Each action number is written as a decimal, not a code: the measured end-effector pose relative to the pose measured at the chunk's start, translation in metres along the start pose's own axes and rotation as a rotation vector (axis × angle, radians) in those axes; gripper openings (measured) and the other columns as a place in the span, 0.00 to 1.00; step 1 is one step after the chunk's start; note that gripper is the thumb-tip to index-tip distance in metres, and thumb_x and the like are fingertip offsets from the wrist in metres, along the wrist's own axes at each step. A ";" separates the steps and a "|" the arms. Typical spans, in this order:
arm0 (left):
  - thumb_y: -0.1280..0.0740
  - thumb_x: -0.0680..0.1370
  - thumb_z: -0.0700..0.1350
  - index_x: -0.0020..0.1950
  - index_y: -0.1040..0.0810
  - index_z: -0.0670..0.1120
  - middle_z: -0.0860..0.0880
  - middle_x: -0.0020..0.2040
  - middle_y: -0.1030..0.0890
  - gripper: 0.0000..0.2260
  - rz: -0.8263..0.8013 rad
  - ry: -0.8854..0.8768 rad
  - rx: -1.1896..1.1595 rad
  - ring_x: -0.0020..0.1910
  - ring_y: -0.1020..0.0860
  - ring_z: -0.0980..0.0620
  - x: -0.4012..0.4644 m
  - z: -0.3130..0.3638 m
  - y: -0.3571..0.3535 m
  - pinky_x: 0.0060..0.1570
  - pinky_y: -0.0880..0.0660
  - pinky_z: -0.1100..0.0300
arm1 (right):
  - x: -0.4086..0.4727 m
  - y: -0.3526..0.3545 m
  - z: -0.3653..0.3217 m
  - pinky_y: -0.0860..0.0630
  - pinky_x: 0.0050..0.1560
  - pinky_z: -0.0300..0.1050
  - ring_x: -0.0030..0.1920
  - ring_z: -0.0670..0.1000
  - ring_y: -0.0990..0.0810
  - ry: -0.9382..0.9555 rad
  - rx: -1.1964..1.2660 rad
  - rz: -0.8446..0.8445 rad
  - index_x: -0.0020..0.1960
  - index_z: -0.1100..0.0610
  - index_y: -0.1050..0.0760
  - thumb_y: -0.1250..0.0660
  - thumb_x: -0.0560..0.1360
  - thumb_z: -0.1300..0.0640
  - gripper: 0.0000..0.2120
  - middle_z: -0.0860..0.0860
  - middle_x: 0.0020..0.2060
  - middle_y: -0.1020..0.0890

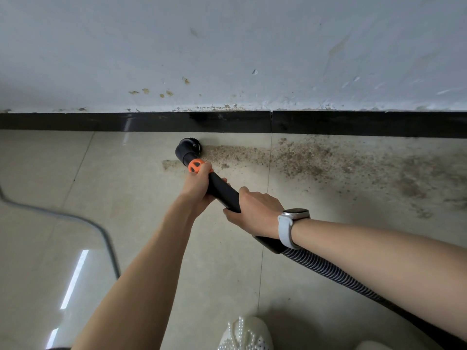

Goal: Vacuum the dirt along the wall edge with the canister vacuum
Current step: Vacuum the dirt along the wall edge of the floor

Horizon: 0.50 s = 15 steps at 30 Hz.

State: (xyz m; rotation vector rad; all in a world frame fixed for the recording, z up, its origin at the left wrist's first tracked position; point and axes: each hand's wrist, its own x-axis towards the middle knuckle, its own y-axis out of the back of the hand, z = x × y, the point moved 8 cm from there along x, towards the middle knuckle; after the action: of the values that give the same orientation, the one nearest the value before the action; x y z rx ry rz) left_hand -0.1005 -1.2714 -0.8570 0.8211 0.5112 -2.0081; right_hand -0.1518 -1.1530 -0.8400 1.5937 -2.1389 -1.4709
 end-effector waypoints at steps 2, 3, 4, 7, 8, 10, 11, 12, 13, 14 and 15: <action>0.40 0.79 0.41 0.57 0.35 0.43 0.41 0.46 0.28 0.08 -0.007 -0.001 0.006 0.39 0.21 0.48 -0.004 -0.003 -0.007 0.30 0.21 0.57 | -0.006 0.002 0.006 0.38 0.26 0.44 0.27 0.49 0.29 -0.007 0.001 -0.006 0.44 0.55 0.39 0.41 0.76 0.41 0.17 0.47 0.30 0.28; 0.40 0.79 0.42 0.57 0.35 0.43 0.41 0.46 0.27 0.08 -0.012 0.001 0.007 0.39 0.21 0.48 -0.006 -0.005 -0.011 0.30 0.21 0.56 | -0.009 0.004 0.009 0.38 0.26 0.44 0.27 0.49 0.29 -0.011 0.001 -0.007 0.44 0.55 0.39 0.41 0.76 0.41 0.17 0.47 0.31 0.29; 0.40 0.79 0.42 0.56 0.35 0.43 0.41 0.47 0.27 0.08 -0.016 0.004 0.011 0.39 0.21 0.47 -0.007 -0.006 -0.014 0.31 0.21 0.56 | -0.012 0.005 0.012 0.39 0.26 0.44 0.27 0.49 0.29 -0.014 0.001 -0.009 0.44 0.55 0.39 0.41 0.76 0.41 0.17 0.47 0.31 0.29; 0.40 0.79 0.42 0.53 0.34 0.43 0.41 0.46 0.27 0.06 -0.025 0.010 0.030 0.38 0.21 0.48 -0.012 -0.012 -0.025 0.34 0.21 0.54 | -0.022 0.009 0.021 0.38 0.26 0.44 0.28 0.49 0.29 -0.027 0.000 -0.017 0.44 0.55 0.39 0.41 0.76 0.41 0.17 0.47 0.31 0.29; 0.40 0.79 0.42 0.51 0.34 0.43 0.41 0.46 0.27 0.04 -0.032 0.010 0.031 0.38 0.21 0.48 -0.014 -0.014 -0.029 0.34 0.21 0.54 | -0.025 0.011 0.025 0.38 0.26 0.44 0.28 0.49 0.29 -0.032 0.001 -0.019 0.45 0.55 0.39 0.41 0.76 0.41 0.17 0.47 0.31 0.29; 0.40 0.79 0.42 0.49 0.34 0.43 0.41 0.45 0.27 0.04 -0.046 0.009 0.039 0.38 0.21 0.48 -0.018 -0.017 -0.038 0.34 0.21 0.55 | -0.031 0.014 0.032 0.38 0.27 0.44 0.28 0.49 0.29 -0.045 0.007 -0.020 0.45 0.55 0.38 0.41 0.76 0.41 0.17 0.47 0.31 0.28; 0.40 0.79 0.42 0.50 0.34 0.43 0.41 0.45 0.27 0.04 -0.051 0.008 0.043 0.38 0.21 0.48 -0.019 -0.018 -0.042 0.34 0.21 0.55 | -0.034 0.016 0.036 0.38 0.27 0.44 0.28 0.49 0.29 -0.052 0.009 -0.016 0.45 0.55 0.38 0.41 0.76 0.41 0.17 0.47 0.31 0.28; 0.40 0.79 0.42 0.52 0.34 0.43 0.41 0.45 0.27 0.05 -0.057 0.007 0.045 0.38 0.21 0.48 -0.021 -0.019 -0.047 0.34 0.21 0.54 | -0.037 0.018 0.039 0.38 0.27 0.44 0.28 0.49 0.29 -0.059 0.009 -0.011 0.45 0.55 0.38 0.41 0.76 0.41 0.17 0.47 0.31 0.28; 0.40 0.79 0.42 0.55 0.34 0.42 0.41 0.45 0.27 0.07 -0.061 0.007 0.050 0.37 0.21 0.48 -0.023 -0.020 -0.052 0.35 0.21 0.54 | -0.040 0.020 0.043 0.38 0.27 0.44 0.28 0.49 0.29 -0.065 0.009 -0.006 0.45 0.55 0.38 0.41 0.76 0.41 0.17 0.47 0.31 0.29; 0.40 0.79 0.42 0.57 0.35 0.42 0.41 0.45 0.27 0.09 -0.062 0.007 0.055 0.37 0.21 0.48 -0.024 -0.022 -0.056 0.35 0.21 0.54 | -0.042 0.021 0.046 0.38 0.27 0.44 0.28 0.49 0.29 -0.072 0.009 -0.001 0.45 0.55 0.38 0.41 0.76 0.41 0.17 0.47 0.31 0.29; 0.40 0.79 0.42 0.58 0.35 0.42 0.41 0.45 0.27 0.10 -0.062 0.006 0.064 0.37 0.21 0.48 -0.026 -0.023 -0.060 0.36 0.21 0.54 | -0.045 0.023 0.050 0.37 0.27 0.44 0.28 0.48 0.29 -0.081 0.008 0.003 0.45 0.55 0.38 0.41 0.76 0.41 0.17 0.47 0.30 0.28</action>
State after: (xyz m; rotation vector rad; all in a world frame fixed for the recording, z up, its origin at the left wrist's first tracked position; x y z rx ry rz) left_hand -0.1332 -1.2103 -0.8521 0.8600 0.4839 -2.0884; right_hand -0.1757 -1.0870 -0.8306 1.5584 -2.1919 -1.5539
